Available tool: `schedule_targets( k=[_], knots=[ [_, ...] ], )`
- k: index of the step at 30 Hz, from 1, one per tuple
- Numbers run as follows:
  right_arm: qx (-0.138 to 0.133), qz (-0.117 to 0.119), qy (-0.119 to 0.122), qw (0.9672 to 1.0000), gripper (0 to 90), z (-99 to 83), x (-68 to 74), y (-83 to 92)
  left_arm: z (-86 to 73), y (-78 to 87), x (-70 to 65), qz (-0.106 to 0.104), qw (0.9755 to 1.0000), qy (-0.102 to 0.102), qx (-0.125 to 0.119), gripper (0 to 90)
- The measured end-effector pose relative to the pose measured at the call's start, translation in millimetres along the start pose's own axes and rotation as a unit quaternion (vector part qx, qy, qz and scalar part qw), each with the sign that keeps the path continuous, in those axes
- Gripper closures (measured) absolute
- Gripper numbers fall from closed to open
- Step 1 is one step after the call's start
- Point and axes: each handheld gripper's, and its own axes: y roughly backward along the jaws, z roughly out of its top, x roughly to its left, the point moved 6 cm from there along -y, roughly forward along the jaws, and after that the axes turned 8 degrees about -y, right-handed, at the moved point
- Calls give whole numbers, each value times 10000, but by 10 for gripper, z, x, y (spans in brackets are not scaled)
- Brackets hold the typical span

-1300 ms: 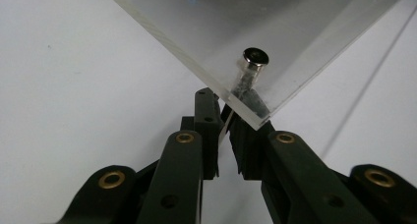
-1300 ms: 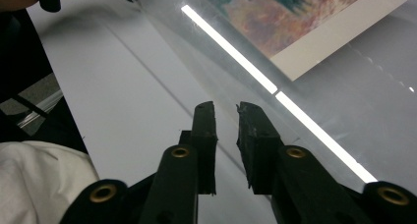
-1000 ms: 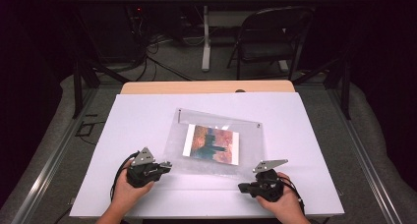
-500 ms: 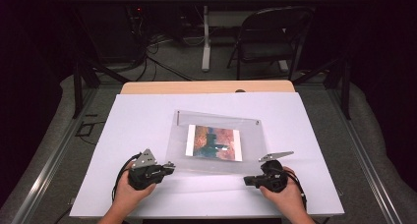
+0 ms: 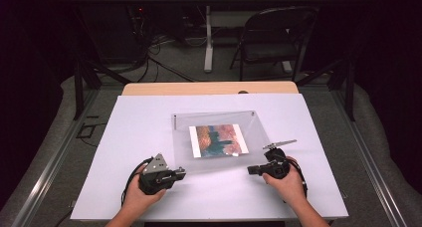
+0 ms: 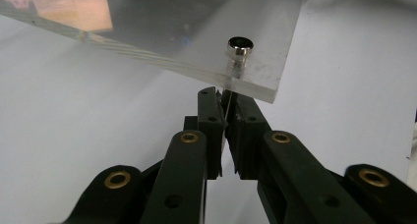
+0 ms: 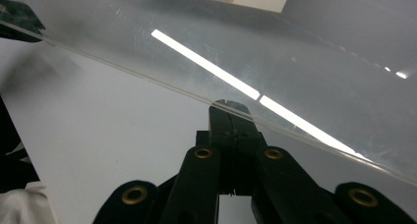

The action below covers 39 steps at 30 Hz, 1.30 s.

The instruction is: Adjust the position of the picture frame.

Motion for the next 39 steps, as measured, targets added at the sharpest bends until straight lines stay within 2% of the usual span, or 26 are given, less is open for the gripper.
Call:
schedule_targets(
  k=[6, 10, 14, 19, 29, 33, 35, 39],
  knots=[
    [-1, -60, -159, 9999, 900, 176, -90, -49, 26, -39, -36, -49, 10000, -2, -25, 848],
    [-37, -68, -177, 9998, 900, 260, -120, -83, 30, -60, -64, -64, 10000, 23, -41, 849],
    [78, -147, -109, 9998, 900, 363, -129, -173, 10, -67, -82, -19, 10000, 2, 36, 849],
    [111, -144, 4, 9998, 900, 475, -86, -255, -6, -31, -97, 61, 9999, 113, 3, 850],
    [130, -118, 36, 9998, 900, 675, -65, -414, 9, -58, -183, 92, 9997, 203, -16, 852],
    [59, -112, 32, 9999, 900, 728, -80, -431, 41, -78, -191, 133, 9995, 281, -36, 852],
    [15, -235, 77, 9997, 900, 743, -100, -433, 73, -120, -204, 83, 9995, 319, -25, 850],
    [-91, -298, 107, 9995, 900, 733, -135, -369, 130, -183, -246, -12, 9996, 290, 10, 849]
  ],
)
